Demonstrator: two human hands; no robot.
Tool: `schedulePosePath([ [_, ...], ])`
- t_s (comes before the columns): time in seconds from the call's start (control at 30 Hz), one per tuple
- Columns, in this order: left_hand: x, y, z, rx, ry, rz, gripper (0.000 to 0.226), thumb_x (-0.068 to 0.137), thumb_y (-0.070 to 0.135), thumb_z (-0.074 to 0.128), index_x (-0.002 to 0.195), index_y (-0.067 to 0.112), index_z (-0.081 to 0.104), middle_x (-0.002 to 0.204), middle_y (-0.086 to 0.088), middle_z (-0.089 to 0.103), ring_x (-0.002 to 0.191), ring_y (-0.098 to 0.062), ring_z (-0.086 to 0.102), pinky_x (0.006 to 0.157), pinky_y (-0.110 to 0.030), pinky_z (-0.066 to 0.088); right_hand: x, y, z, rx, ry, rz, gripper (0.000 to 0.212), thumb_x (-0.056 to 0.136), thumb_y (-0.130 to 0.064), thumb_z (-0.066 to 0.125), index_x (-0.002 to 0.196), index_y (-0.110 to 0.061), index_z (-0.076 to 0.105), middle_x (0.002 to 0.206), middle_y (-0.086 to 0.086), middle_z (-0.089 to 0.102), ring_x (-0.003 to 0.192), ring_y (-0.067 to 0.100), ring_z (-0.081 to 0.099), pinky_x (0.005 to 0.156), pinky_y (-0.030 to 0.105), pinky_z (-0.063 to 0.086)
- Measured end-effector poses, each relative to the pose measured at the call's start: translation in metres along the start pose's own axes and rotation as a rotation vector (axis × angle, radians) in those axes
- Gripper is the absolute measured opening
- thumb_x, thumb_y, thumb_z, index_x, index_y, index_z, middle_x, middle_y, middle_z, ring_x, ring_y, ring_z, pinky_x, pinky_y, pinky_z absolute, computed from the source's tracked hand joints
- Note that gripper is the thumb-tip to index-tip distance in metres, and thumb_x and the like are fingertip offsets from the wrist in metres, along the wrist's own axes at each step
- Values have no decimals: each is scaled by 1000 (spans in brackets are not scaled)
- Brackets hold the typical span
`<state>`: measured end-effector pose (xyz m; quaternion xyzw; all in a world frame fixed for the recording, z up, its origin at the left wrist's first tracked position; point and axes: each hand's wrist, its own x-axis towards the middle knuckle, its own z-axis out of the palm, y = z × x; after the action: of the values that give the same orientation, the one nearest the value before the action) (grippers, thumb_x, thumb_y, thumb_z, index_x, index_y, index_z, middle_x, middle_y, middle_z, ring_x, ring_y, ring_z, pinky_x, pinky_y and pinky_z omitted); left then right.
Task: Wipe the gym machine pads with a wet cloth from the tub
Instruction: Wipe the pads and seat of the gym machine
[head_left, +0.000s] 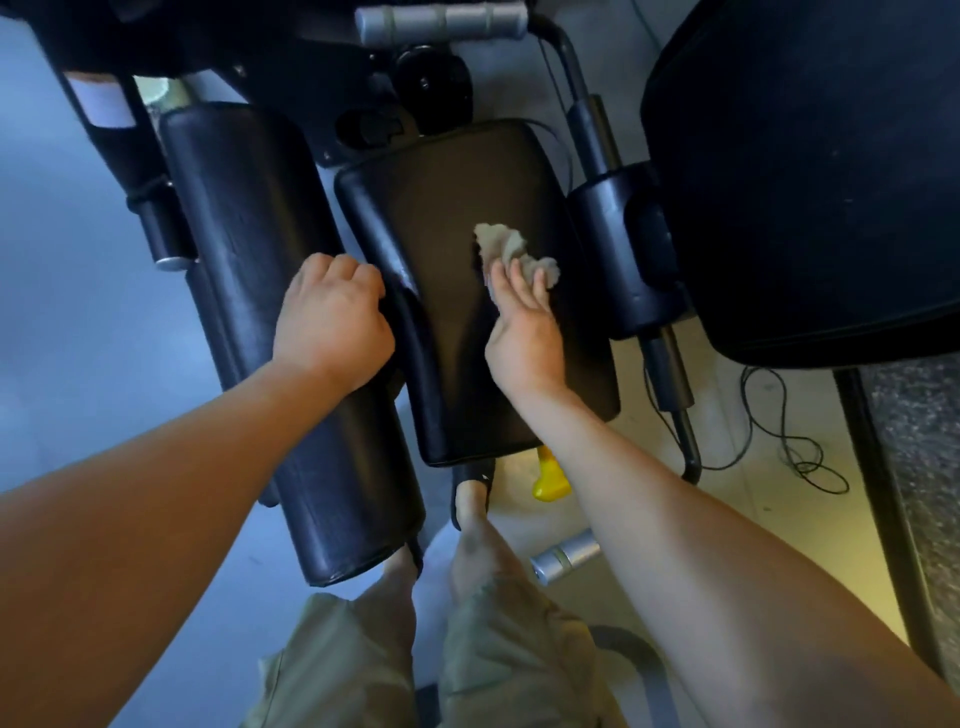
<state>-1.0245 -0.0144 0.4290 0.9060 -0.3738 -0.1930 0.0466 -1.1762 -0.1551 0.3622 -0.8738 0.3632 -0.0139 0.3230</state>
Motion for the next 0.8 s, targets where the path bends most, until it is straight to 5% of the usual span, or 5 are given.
schedulePosePath([
  [0.17, -2, -19, -3, 27, 30, -26, 31, 81, 11, 52, 108, 1, 64, 109, -19, 61, 111, -40, 45, 100, -46, 43, -4, -26, 4, -89, -278, -452, 66, 91, 7, 49, 150, -24, 51, 164, 0, 34, 156, 32, 15, 119, 58, 19],
  [0.3, 5, -17, -5, -15, 7, -39, 34, 84, 10, 53, 115, 2, 63, 119, -16, 58, 120, -37, 41, 103, -44, 42, -2, 9, -16, -248, -383, -741, 82, 84, 11, 53, 156, -25, 41, 167, -3, 29, 157, 26, 14, 125, 38, 8],
  [0.43, 18, -1, -3, -48, 14, -5, 34, 84, 13, 55, 115, 4, 61, 119, -16, 57, 116, -37, 42, 101, -43, 41, 20, 62, -43, -271, -247, -375, 73, 89, 8, 50, 158, -15, 35, 166, 7, 29, 155, 32, 20, 122, 51, 29],
  [0.6, 36, 22, -2, -111, -15, 27, 48, 87, 30, 60, 131, 11, 52, 136, -12, 46, 129, -34, 36, 108, -44, 39, 42, 74, -42, -265, -163, -52, 73, 97, 2, 46, 162, -8, 16, 170, 10, 10, 157, 27, 9, 128, 41, 14],
  [0.8, 58, 15, -13, 34, -267, 83, 116, 66, 82, 66, 158, 28, 19, 162, -4, 13, 149, -30, 10, 122, -49, 20, 92, 53, -35, -225, -115, 169, 70, 94, 4, 43, 160, 1, 18, 167, 19, 17, 149, 38, 27, 125, 40, 23],
])
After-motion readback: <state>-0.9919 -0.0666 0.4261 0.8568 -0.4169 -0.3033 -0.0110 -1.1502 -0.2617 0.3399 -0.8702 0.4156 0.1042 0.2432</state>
